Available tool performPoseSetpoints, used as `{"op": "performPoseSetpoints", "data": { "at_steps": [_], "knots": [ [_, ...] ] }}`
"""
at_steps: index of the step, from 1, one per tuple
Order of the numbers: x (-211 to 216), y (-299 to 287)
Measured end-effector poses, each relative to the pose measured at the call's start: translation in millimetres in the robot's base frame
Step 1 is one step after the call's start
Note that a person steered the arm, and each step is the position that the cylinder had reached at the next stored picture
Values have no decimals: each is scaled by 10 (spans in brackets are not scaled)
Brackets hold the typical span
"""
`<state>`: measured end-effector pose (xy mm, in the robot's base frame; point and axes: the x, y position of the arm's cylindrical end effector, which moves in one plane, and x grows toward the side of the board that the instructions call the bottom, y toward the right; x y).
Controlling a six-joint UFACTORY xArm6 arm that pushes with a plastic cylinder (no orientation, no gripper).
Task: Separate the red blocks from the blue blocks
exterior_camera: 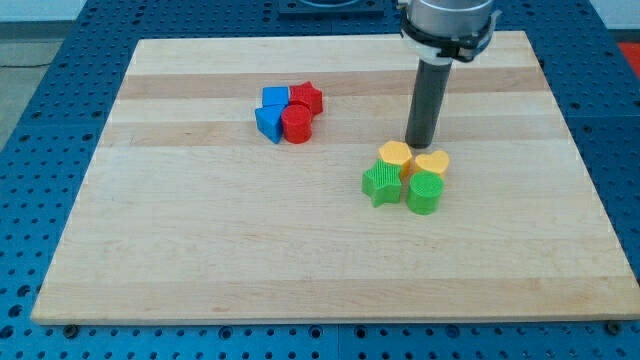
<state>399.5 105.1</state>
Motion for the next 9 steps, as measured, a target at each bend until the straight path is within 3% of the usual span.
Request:
{"op": "performPoseSetpoints", "data": {
  "at_steps": [2, 4, 5, 9],
  "knots": [
    [-432, -197],
    [-1065, -952],
    [-1178, -1318],
    [-326, -1777]
  ]
}}
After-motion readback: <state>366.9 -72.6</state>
